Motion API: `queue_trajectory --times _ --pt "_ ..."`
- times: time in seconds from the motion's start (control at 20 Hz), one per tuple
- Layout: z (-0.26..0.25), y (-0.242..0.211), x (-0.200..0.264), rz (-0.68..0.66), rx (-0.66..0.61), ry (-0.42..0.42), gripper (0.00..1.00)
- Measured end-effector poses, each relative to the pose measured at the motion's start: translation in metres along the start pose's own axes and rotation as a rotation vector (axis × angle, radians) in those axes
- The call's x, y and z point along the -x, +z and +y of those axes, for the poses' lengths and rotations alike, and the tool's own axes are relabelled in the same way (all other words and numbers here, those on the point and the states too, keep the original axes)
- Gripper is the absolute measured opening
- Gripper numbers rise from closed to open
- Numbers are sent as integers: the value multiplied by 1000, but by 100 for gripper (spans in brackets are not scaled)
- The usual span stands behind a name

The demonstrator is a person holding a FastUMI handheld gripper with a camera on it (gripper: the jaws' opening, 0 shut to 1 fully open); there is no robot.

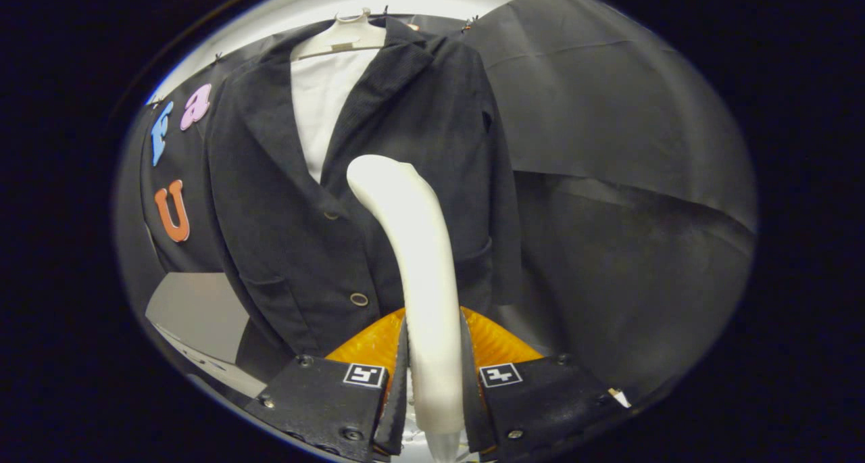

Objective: Iron the clothes twice with a garment steamer, once on the left side and once on the right side.

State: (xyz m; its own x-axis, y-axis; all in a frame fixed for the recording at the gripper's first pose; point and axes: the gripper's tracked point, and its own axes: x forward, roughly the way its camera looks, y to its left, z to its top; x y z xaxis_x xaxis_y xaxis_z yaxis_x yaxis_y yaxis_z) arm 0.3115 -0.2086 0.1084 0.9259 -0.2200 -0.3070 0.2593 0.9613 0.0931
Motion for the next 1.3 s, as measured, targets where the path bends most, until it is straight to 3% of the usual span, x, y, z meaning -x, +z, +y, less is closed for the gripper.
queue_trajectory --times 0.85,1.3 --pt "-2 -72 -29 136 32 -21 38" --pt "-2 -67 -33 208 37 -24 38"
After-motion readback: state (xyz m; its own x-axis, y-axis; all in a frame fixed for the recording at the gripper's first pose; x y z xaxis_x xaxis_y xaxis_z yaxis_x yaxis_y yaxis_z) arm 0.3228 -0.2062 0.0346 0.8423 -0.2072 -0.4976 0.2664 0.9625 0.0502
